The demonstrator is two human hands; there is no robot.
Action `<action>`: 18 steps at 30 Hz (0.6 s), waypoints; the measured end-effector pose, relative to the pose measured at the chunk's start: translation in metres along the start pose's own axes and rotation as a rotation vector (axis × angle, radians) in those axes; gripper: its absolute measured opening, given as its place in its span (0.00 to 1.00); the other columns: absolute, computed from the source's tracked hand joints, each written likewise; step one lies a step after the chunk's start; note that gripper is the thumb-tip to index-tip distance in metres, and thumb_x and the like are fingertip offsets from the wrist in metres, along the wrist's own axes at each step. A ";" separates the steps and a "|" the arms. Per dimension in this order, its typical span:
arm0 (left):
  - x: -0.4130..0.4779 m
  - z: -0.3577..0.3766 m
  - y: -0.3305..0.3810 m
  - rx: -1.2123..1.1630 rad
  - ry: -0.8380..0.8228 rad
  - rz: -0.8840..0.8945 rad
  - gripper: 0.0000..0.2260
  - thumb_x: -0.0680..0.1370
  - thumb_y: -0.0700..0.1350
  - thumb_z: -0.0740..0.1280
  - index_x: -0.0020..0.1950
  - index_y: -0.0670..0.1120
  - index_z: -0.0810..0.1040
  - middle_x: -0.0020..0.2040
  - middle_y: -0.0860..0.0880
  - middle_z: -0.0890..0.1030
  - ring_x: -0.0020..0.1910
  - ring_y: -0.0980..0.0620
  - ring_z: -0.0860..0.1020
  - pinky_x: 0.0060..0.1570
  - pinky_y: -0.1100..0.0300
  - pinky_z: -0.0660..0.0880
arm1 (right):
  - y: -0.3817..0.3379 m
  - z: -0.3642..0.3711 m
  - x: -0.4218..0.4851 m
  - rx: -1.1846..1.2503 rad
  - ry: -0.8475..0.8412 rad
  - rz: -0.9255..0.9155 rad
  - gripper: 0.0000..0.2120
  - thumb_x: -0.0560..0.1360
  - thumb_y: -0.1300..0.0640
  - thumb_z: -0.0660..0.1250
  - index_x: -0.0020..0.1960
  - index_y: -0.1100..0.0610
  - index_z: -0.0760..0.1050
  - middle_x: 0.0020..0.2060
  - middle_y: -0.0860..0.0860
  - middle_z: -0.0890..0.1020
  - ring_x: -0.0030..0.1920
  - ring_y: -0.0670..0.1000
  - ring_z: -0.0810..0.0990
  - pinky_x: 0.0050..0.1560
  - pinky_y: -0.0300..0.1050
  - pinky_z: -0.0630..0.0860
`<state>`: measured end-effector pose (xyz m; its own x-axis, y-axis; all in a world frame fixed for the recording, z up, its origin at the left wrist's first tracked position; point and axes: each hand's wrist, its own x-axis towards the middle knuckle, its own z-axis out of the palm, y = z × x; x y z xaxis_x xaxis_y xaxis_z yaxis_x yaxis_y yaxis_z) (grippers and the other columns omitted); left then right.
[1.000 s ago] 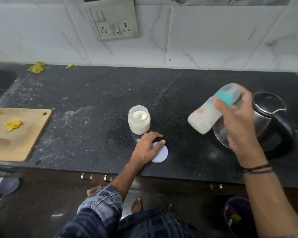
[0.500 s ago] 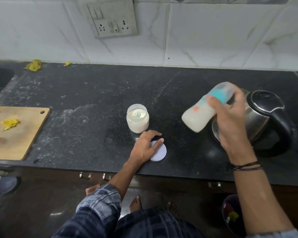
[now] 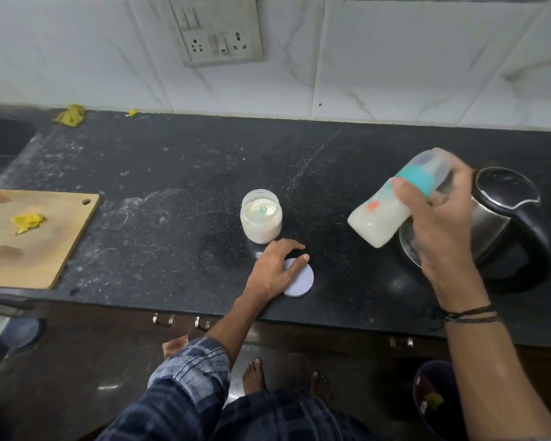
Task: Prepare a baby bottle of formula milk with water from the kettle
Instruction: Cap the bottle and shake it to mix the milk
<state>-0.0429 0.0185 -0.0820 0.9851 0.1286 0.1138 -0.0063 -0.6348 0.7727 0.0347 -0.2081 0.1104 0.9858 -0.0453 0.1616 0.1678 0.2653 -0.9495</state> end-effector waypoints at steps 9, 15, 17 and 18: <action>0.001 0.001 -0.003 0.012 -0.009 -0.002 0.15 0.82 0.61 0.64 0.64 0.54 0.80 0.61 0.59 0.80 0.60 0.61 0.73 0.59 0.60 0.70 | 0.002 -0.002 0.003 0.049 0.053 -0.005 0.28 0.71 0.55 0.77 0.67 0.50 0.68 0.55 0.47 0.81 0.51 0.46 0.83 0.51 0.46 0.82; 0.001 0.002 -0.003 0.007 -0.005 0.000 0.15 0.82 0.61 0.64 0.64 0.54 0.80 0.61 0.59 0.80 0.60 0.60 0.73 0.60 0.59 0.71 | 0.007 0.000 0.003 0.007 0.028 0.005 0.27 0.71 0.54 0.78 0.65 0.46 0.70 0.55 0.47 0.81 0.50 0.43 0.84 0.49 0.41 0.82; 0.002 0.001 -0.003 0.009 -0.004 0.003 0.15 0.82 0.60 0.64 0.64 0.54 0.80 0.61 0.58 0.80 0.60 0.59 0.74 0.60 0.58 0.72 | 0.008 -0.001 0.003 0.099 0.114 0.040 0.28 0.71 0.52 0.77 0.66 0.49 0.69 0.55 0.48 0.81 0.51 0.44 0.84 0.49 0.43 0.82; 0.002 0.001 -0.003 0.007 0.000 0.000 0.15 0.82 0.60 0.64 0.64 0.54 0.80 0.61 0.58 0.80 0.60 0.59 0.74 0.61 0.58 0.71 | 0.007 0.000 0.004 0.087 0.124 0.030 0.30 0.70 0.52 0.78 0.67 0.49 0.68 0.56 0.48 0.80 0.52 0.44 0.84 0.49 0.43 0.82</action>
<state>-0.0410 0.0200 -0.0846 0.9852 0.1284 0.1138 -0.0052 -0.6403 0.7681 0.0403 -0.2060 0.1041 0.9837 -0.1530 0.0940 0.1430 0.3506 -0.9256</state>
